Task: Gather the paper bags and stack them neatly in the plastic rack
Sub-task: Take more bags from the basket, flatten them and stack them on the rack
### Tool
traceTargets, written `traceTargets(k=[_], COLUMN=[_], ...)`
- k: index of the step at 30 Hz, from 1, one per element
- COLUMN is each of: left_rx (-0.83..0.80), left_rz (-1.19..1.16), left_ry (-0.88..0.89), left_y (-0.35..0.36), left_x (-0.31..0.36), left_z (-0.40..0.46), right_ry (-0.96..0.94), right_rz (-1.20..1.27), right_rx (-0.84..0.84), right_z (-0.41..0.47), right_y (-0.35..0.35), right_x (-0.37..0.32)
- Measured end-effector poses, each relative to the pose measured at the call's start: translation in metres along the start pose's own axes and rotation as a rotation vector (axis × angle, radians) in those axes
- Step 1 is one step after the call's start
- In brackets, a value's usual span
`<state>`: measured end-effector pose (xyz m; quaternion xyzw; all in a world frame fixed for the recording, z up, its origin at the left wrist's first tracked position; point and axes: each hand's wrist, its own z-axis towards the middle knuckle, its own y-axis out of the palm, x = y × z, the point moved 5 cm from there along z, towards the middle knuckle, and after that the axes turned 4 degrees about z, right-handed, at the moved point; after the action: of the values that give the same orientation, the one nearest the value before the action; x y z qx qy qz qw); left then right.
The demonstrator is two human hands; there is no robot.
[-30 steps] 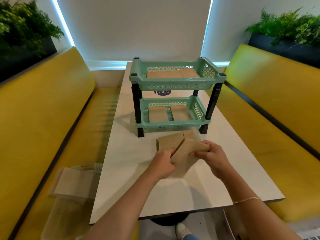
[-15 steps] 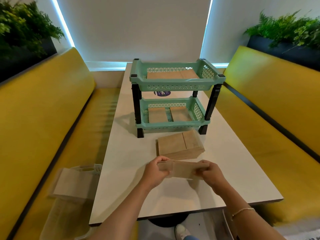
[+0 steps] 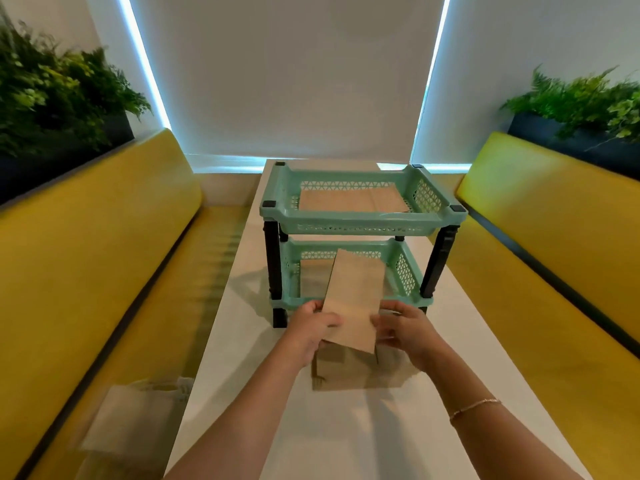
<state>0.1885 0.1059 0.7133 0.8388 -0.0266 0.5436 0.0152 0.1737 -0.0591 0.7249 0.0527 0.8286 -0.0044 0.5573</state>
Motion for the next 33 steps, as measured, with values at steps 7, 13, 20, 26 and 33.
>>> traceTargets(k=[7,13,20,26,33], left_rx=[0.311,0.469,0.501,0.513,0.441], left_rz=[0.389,0.737,0.849,0.949,1.028], left_ry=[0.048,0.111,-0.023,-0.061,-0.100], left_y=[-0.008,-0.018,-0.014,-0.012,-0.015], left_x=[0.027,0.049,0.031,0.027,0.025], left_z=[0.063,0.103,0.125,0.134,0.143], right_ry=[-0.055,-0.097,-0.074,-0.048,-0.060], right_rz=[-0.382,-0.713,-1.061,-0.999,-0.977], right_rx=[0.078,0.132,0.068,0.041,0.029], right_z=[0.088,0.145,0.141,0.150,0.156], right_y=[0.031,0.049,0.065,0.065,0.074], right_x=[-0.027,-0.037,-0.044,-0.038,-0.032])
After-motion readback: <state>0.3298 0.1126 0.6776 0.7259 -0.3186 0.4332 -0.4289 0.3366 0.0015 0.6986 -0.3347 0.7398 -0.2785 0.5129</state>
